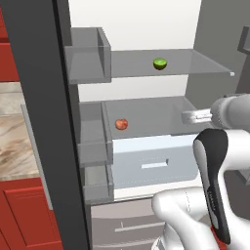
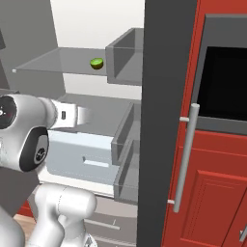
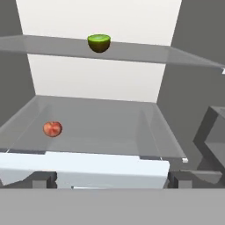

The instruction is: Retrieve the kiwi and peach from the fridge and place them into the bowl on the dining table.

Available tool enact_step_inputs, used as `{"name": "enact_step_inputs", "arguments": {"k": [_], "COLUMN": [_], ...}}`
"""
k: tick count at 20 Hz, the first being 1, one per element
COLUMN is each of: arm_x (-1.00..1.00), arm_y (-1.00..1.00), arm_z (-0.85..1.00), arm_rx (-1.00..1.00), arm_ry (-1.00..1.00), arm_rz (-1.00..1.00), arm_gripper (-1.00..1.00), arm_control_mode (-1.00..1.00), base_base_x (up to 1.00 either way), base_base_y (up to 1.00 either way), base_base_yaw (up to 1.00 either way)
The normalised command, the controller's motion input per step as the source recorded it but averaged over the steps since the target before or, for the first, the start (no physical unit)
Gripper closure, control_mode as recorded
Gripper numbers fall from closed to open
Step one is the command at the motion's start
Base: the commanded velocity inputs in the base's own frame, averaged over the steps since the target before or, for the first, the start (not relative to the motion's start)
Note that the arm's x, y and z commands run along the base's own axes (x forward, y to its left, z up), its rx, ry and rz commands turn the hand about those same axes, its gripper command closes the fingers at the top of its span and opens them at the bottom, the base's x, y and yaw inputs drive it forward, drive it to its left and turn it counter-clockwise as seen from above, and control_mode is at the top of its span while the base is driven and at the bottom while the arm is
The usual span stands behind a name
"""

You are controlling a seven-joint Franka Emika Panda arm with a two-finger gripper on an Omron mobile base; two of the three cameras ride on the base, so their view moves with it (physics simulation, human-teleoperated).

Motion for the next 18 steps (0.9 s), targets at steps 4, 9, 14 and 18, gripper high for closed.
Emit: {"name": "enact_step_inputs", "arguments": {"k": [4, 9, 14, 18], "arm_x": [0.10, 0.19, 0.12, 0.11], "arm_y": [0.14, 0.16, 0.05, 0.03], "arm_z": [0.54, 0.48, 0.16, 0.10], "arm_rx": [-0.04, -0.02, 0.02, 0.03], "arm_ry": [-0.11, -0.02, 0.04, -0.01], "arm_rz": [0.00, 0.00, 0.00, 0.00], "arm_gripper": [-1.00, -1.00, -1.00, -1.00], "arm_control_mode": [-1.00, -1.00, -1.00, -1.00], "base_base_x": [0.00, 0.00, 0.00, 0.00], "base_base_y": [0.00, 0.00, 0.00, 0.00], "base_base_yaw": [0.00, 0.00, 0.00, 0.00]}}
